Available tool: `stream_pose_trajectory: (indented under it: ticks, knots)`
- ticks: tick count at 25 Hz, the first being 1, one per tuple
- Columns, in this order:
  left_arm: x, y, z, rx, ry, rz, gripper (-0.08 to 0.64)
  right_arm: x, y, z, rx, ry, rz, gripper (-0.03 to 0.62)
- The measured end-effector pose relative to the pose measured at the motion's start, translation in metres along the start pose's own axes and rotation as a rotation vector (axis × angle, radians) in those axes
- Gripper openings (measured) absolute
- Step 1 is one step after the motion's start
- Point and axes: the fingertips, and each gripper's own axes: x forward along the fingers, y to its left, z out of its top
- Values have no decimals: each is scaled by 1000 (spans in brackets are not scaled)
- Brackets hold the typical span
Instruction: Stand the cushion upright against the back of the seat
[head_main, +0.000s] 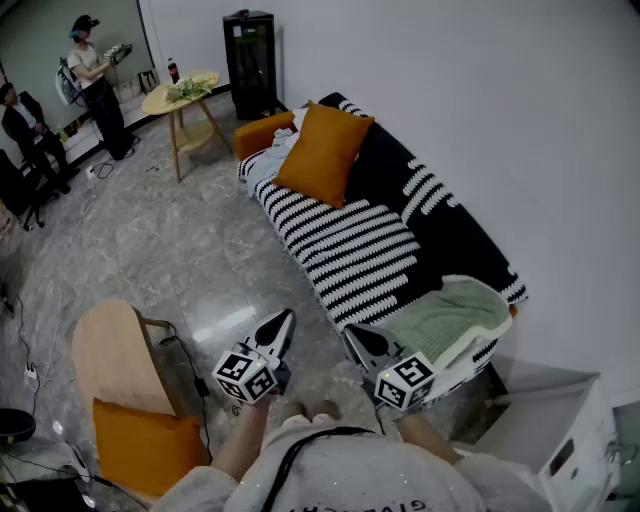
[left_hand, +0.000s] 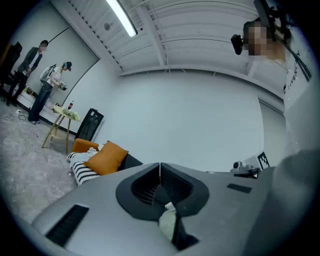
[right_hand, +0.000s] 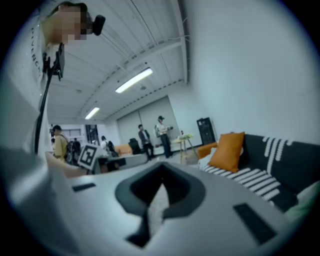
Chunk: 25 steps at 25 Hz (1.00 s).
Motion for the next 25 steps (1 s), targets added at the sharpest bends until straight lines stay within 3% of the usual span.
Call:
stream_pose_trajectory:
  ticks: [15,25]
  knots:
    - [24,-10,3,71,-22,38,32,0,-26,15,-84,-24,25,17]
    - [51,41,6,70,8,77,32,54,-58,24,-54,-24,31,18]
